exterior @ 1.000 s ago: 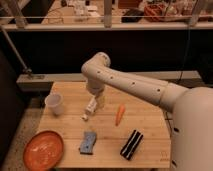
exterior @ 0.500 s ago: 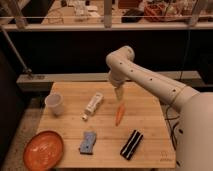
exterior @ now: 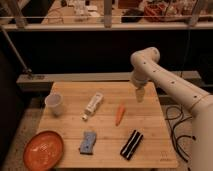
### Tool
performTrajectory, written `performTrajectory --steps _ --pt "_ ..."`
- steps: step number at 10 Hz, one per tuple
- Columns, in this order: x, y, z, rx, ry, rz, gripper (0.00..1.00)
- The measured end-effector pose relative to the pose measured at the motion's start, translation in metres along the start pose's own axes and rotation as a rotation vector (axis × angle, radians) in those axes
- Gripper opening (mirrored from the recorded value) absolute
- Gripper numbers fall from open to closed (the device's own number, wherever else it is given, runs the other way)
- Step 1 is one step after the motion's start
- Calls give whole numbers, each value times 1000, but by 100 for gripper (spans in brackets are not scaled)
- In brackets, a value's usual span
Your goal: Move the arm in a circular motion
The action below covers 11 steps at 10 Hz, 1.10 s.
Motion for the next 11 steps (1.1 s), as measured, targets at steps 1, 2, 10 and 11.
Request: performTrajectory --steps 1,2,10,11 --pt "18 24 -6 -4 0 24 80" --pt "24 42 -11 -3 -5 35 80" --pt "-73 172 -52 -4 -74 -157 80" --pt "-98 172 -52 2 -78 -201 80"
